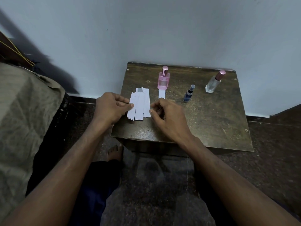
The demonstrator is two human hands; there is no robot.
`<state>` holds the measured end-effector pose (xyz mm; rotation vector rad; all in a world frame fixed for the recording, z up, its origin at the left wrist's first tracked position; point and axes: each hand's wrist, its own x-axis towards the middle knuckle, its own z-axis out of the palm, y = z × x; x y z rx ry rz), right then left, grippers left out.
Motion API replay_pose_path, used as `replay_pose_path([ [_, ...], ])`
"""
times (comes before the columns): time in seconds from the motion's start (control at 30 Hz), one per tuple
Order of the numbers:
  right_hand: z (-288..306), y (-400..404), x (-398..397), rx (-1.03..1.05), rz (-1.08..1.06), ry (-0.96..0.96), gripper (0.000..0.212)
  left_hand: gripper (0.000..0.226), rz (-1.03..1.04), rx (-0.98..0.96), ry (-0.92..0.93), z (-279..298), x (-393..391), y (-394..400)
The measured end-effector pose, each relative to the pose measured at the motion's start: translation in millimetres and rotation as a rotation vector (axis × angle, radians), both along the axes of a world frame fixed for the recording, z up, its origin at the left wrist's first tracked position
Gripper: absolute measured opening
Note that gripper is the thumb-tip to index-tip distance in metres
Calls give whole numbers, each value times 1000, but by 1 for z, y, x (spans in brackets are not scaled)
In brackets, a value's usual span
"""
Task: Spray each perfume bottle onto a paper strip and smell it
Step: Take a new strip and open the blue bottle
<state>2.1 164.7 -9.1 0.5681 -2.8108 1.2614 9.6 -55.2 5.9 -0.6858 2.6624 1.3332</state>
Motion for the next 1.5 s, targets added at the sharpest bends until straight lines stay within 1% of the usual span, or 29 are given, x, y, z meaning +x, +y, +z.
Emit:
replay_pose_path([
  [0.07, 4, -1, 0, -36, 45, 61, 21, 17, 54, 69, 22, 3, 1, -2],
  [0.13, 9, -2, 2, -30, 156, 168, 35, 19, 114, 256, 52, 6, 0, 3],
  [0.17, 9, -3, 3, -12, 202, 230, 38, 19, 124, 338, 60, 8, 0, 8],
  [0.23, 8, -4, 6, 15, 232, 333, 36, 21, 91, 382, 72, 10, -2, 17],
  [0.3, 6, -5, 7, 38, 201, 402, 26, 20, 61, 372, 81, 10, -3, 25],
  [0.4, 3, -2, 5, 26, 152, 427, 16, 18, 45, 365, 79, 11, -2, 33],
  [0.47, 3, 1, 4, -19, 133, 399, 13, 20, 44, 413, 66, 8, -1, 35],
  [0.53, 6, 3, 5, -97, 89, 326, 10, 24, 18, 476, 41, 7, -1, 36],
  [0.63, 11, 6, 5, -247, 17, 141, 10, 38, -34, 586, -15, 11, -2, 42],
  [0.77, 13, 11, 3, -446, -17, -95, 12, 53, -31, 702, -42, 15, -6, 52],
  [0.87, 16, 12, 3, -574, -12, -256, 14, 54, -30, 676, -10, 15, -6, 53],
  [0.97, 22, 13, 3, -754, 15, -432, 14, 50, -80, 640, 27, 14, -6, 52],
  [1.07, 27, 20, 3, -844, -38, -519, 16, 47, -122, 636, 48, 13, -5, 56],
  [1.17, 26, 28, -1, -826, -134, -499, 12, 42, -152, 646, 80, 13, -4, 60],
  [1.27, 24, 33, -6, -805, -187, -429, 12, 42, -219, 536, 91, 9, -3, 60],
  [1.33, 25, 37, -7, -819, -209, -393, 13, 35, -303, 458, 85, 7, -1, 59],
  [1.43, 25, 40, -7, -803, -220, -363, 20, 26, -407, 351, 120, 8, 2, 64],
  [1.5, 24, 41, -5, -746, -206, -335, 30, 24, -398, 280, 168, 8, 2, 67],
])
